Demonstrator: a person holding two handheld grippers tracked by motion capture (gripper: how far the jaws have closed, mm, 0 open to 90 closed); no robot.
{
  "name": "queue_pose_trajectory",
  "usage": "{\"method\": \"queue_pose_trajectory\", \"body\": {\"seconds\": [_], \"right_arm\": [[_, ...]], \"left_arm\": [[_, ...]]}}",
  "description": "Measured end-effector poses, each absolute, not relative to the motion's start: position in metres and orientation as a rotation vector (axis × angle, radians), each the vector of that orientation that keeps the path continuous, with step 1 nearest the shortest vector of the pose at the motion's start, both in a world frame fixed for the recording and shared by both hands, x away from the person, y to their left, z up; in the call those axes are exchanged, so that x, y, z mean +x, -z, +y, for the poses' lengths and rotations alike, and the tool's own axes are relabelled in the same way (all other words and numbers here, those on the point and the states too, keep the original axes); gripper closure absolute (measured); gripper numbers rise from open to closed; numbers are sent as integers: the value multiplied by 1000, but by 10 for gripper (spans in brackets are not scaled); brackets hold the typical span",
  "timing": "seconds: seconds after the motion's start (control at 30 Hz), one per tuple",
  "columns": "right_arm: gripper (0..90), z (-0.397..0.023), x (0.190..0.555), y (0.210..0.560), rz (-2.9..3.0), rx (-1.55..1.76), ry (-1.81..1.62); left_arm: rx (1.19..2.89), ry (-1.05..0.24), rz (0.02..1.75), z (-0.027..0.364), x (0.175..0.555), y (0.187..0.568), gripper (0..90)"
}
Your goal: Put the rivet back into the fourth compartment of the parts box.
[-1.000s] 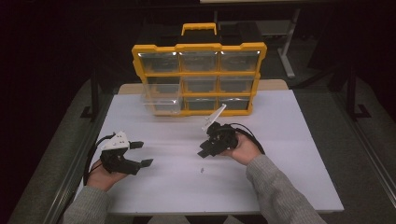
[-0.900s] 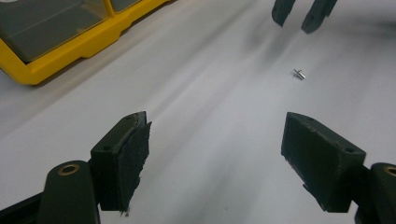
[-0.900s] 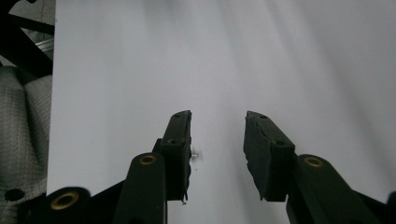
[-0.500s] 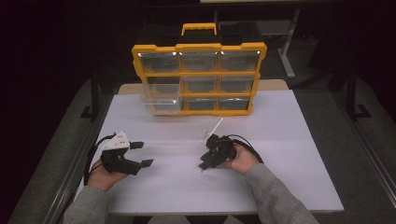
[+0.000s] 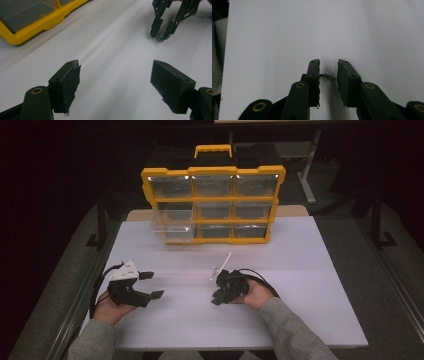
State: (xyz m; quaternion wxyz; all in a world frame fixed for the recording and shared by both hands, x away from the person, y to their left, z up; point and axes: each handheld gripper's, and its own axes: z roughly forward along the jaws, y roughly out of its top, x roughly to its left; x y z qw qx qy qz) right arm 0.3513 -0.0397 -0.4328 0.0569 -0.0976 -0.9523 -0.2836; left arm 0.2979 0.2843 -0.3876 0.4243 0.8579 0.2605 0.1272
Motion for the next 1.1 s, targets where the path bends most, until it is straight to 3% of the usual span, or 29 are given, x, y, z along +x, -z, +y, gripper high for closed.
{"method": "queue_pose_trajectory", "body": {"seconds": [0.27,0.5,0.7,0.93,1.1], "right_arm": [[780,-38,350,433,-2906,-275,850],[714,-39,351,433,-2868,-314,848],[708,-32,348,433,-2864,-306,852],[710,-22,343,432,-2893,-269,839],[763,-18,342,431,-2924,-244,828]], "left_arm": [[2147,-320,652,284,298,387,230],[2147,-321,652,284,298,387,230],[2146,-323,651,284,298,387,230],[2145,-326,650,284,298,387,230],[2145,-327,650,284,298,387,230]]}}
